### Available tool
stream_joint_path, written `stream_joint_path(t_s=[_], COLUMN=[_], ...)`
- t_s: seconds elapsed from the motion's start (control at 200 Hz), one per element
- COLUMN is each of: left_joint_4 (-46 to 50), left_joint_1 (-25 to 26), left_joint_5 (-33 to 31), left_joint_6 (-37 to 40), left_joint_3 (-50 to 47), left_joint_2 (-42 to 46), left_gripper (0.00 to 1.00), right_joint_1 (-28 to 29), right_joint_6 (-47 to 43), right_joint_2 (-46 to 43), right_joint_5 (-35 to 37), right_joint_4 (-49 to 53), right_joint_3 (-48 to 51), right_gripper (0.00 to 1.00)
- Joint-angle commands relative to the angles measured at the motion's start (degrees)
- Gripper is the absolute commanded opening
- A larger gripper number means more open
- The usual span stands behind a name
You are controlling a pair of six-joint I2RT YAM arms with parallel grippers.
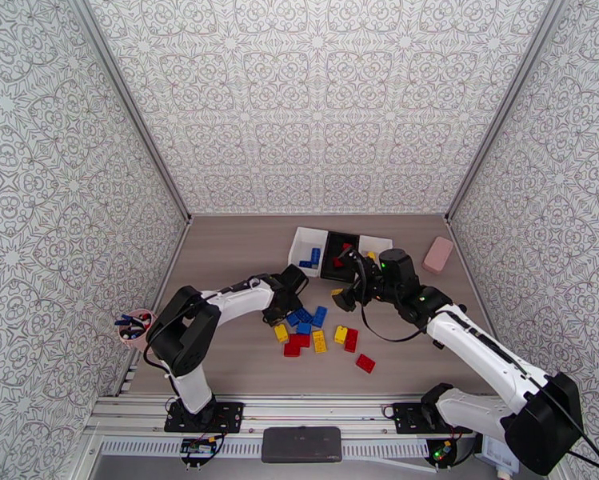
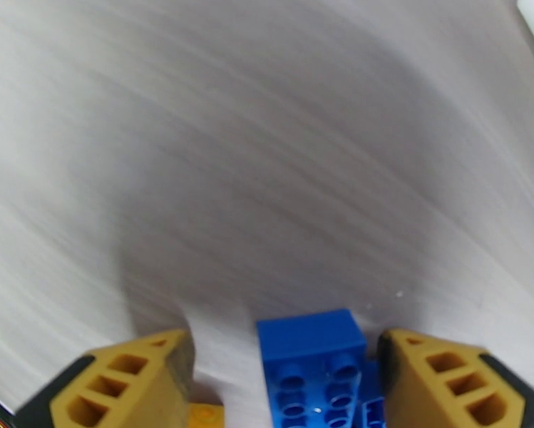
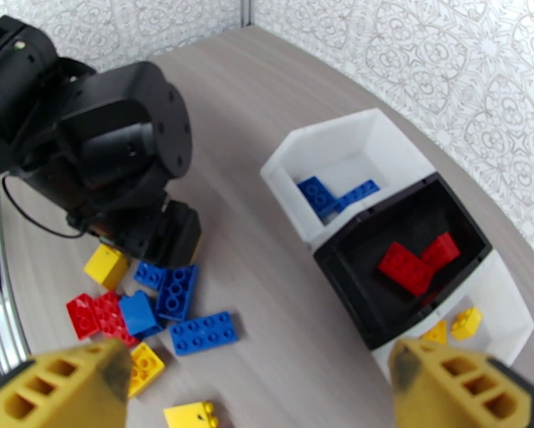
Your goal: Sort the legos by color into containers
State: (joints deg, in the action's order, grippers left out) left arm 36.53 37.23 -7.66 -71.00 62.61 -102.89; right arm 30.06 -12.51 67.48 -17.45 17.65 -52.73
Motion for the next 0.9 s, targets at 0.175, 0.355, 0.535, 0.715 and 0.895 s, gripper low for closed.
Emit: stream_joint_path(t_s=[0.175, 0.355, 0.535, 0.715, 0.895], left_joint_4=[-1.0, -1.2, -2.4, -4.0, -1.9], left_joint_1=[-0.4, -0.4, -0.7, -0.9, -1.0], left_joint_5=[1.6, 2.0, 2.1, -0.4, -3.3], left_joint_6=[-0.9, -0.7, -0.3, 0.3, 2.4], left_joint_3=[-0.6, -0.6, -1.5, -3.1, -1.0], left_joint_2=[-1.3, -1.4, 0.4, 4.8, 7.5], left_gripper=[0.48, 0.41, 0.37, 0.3, 0.29], right_joint_1=[0.5, 0.5, 0.5, 0.5, 0.5], right_joint_6=[-0.1, 0.2, -0.1, -0.2, 0.0], right_joint_2=[-1.0, -1.6, -2.0, -2.2, -1.9], right_joint_5=[-1.5, -1.5, -2.1, -2.6, -3.1], right_joint_4=[1.1, 1.4, 1.9, 1.3, 0.6], right_joint_3=[0.7, 0.6, 0.8, 1.1, 0.5], right_gripper=[0.99, 0.99, 0.99, 0.99, 0.99])
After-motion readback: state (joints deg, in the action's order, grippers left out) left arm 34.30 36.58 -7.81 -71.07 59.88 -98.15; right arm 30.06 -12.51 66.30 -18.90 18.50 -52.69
